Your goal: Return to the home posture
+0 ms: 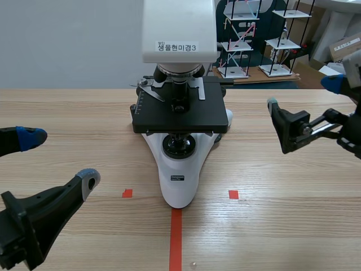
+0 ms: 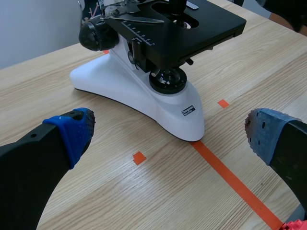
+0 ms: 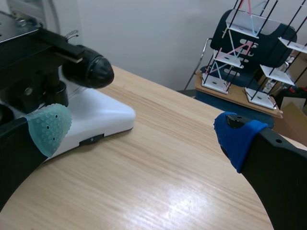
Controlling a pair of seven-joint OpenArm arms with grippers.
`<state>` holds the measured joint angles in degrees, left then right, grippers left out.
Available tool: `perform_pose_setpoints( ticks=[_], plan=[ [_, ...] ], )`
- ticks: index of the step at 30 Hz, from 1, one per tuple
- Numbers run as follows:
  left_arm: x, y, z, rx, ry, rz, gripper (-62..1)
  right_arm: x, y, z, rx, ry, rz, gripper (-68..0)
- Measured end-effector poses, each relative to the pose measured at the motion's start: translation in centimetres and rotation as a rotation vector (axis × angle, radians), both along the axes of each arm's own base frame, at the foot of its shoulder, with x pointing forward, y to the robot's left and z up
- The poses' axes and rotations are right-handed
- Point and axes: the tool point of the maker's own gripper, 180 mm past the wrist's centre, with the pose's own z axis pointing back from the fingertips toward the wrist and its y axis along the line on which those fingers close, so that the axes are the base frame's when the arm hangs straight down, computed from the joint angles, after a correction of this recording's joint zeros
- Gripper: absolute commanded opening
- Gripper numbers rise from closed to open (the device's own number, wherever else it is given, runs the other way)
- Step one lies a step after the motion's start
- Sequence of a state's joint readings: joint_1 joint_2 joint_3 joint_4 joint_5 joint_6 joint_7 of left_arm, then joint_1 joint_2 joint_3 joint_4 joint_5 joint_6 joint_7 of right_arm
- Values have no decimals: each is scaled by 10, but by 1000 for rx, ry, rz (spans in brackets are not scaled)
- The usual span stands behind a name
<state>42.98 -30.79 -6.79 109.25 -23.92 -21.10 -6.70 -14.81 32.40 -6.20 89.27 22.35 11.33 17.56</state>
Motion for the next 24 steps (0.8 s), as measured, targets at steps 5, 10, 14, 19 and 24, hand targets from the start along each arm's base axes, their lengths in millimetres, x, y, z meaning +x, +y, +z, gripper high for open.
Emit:
perform_pose_setpoints(
  ticks=[5, 10, 14, 19, 24],
  plan=[
    [0, 0, 0, 1, 0, 0, 14, -42, 8, 4, 1, 34, 21, 4],
    [0, 0, 0, 1, 0, 0, 14, -80, 25, 1, 19, 97, 65, 4],
    [0, 0, 0, 1, 0, 0, 14, -104, 28, -1, 42, 123, 57, 4],
    [0, 0, 0, 1, 1, 0, 14, -121, 22, -7, 67, 160, 10, 4],
    [0, 0, 0, 1, 1, 0, 14, -121, 19, -7, 116, 150, -52, 4]
  ],
)
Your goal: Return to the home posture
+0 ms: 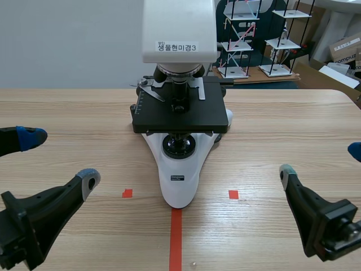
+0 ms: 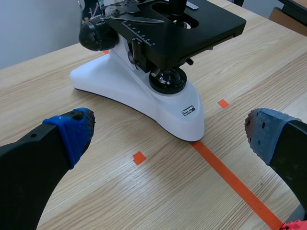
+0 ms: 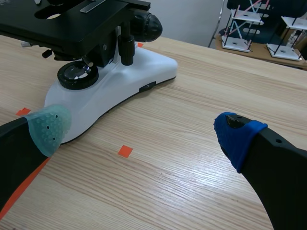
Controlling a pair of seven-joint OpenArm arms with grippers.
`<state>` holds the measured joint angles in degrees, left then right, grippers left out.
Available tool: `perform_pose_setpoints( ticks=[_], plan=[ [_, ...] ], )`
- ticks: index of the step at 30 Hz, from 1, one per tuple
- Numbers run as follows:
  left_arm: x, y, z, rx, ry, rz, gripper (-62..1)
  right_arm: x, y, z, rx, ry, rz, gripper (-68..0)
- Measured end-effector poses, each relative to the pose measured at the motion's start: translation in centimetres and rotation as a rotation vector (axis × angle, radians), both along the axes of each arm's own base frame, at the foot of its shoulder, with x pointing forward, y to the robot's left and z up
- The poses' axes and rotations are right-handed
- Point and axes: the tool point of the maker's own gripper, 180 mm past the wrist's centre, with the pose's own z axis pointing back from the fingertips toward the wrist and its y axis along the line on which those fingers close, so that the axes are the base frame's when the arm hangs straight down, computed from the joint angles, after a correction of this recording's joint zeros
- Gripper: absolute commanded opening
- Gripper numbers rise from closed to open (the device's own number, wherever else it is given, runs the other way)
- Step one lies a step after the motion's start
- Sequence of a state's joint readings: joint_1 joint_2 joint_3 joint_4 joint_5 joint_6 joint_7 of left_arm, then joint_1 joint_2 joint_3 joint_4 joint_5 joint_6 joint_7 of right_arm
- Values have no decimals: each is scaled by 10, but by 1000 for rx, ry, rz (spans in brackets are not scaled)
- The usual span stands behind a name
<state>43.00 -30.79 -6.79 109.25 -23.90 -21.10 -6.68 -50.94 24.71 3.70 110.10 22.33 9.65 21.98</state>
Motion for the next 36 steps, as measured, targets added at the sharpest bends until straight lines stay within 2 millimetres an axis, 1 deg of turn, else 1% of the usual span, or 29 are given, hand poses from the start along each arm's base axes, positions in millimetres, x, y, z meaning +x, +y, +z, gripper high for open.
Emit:
perform_pose_setpoints(
  ticks=[13, 36],
  plan=[
    [0, 0, 0, 0, 0, 0, 14, 0, 3, -1, -30, -14, -2, 4],
    [0, 0, 0, 0, 0, 0, 14, 0, 2, -1, -30, -14, -3, 4]
  ],
)
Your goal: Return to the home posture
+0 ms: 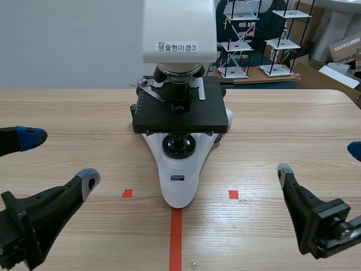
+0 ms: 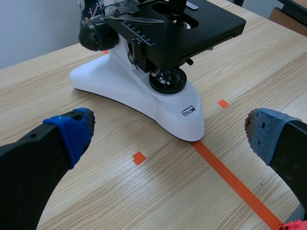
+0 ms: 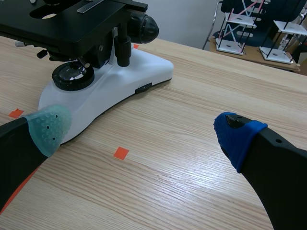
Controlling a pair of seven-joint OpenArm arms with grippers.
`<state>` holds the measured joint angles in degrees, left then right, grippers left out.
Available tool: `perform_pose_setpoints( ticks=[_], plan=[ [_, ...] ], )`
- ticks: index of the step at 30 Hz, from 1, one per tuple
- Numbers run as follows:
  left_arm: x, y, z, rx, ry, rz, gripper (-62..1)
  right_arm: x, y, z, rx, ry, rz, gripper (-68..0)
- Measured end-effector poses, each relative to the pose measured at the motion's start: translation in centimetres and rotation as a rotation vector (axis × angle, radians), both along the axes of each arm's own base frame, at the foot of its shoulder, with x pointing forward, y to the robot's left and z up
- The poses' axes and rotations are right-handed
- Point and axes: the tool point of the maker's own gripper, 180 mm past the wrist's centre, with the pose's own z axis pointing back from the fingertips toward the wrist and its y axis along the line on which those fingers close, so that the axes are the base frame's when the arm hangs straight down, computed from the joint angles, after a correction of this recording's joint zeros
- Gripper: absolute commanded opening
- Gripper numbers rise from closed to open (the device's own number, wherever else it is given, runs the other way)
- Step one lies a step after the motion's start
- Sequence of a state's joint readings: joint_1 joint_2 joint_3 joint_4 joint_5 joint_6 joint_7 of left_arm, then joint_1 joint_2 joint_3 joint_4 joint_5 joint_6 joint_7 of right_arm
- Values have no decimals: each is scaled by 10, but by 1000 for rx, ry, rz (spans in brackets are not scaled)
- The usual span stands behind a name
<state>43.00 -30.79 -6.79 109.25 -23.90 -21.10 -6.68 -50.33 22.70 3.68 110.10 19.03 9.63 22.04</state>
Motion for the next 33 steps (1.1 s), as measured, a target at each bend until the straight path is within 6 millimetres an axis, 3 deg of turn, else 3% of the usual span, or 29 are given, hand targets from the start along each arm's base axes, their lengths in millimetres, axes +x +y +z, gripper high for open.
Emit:
perform_pose_setpoints(
  ticks=[33],
  plan=[
    [0, 0, 0, 0, 0, 0, 14, -1, 1, -1, -23, -1, 12, 4]
  ],
)
